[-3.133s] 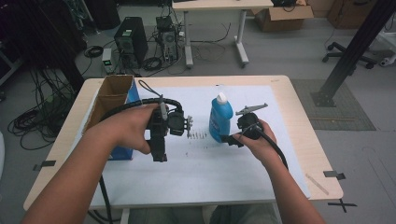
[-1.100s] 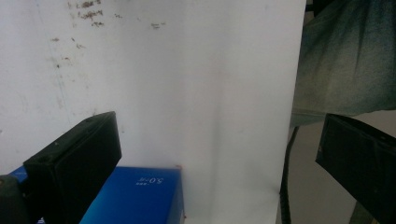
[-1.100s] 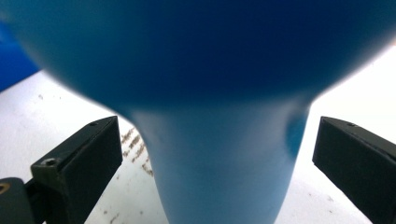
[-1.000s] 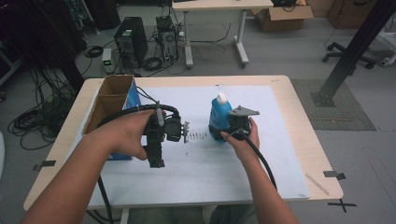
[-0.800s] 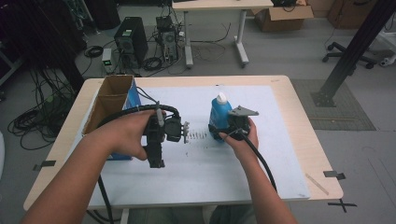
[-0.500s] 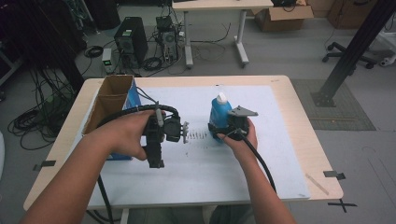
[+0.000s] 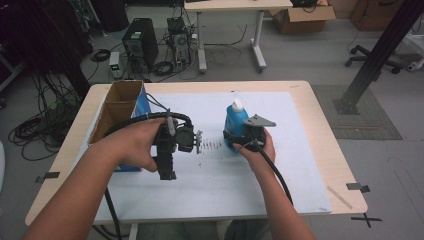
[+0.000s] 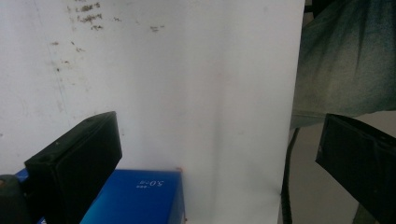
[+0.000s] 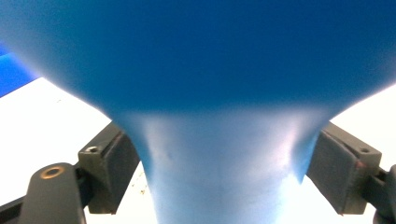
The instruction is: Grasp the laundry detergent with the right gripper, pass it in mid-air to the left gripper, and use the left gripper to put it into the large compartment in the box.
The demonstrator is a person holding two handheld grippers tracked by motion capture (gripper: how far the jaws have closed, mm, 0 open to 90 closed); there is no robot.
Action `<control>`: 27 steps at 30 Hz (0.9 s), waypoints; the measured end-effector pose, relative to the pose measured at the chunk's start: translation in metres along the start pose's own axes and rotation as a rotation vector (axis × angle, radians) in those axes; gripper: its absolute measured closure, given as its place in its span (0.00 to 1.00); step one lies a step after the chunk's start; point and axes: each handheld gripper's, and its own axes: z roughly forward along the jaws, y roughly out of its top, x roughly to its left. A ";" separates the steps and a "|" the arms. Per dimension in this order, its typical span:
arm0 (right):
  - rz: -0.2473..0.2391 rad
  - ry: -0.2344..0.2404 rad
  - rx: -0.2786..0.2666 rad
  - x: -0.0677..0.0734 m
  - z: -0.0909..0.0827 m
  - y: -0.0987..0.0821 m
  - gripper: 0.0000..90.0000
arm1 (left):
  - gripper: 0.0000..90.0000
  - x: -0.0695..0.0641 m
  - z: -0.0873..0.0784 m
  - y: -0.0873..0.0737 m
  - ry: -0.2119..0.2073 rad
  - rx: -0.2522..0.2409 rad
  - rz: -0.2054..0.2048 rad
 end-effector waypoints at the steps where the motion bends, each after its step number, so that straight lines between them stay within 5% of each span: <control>1: 0.000 0.000 0.000 0.000 0.000 0.000 0.21 | 0.00 0.000 0.000 0.000 0.000 0.000 0.000; 27: -0.032 -0.004 -0.027 0.004 0.001 -0.002 0.39 | 0.00 0.001 0.002 0.003 0.000 0.002 0.004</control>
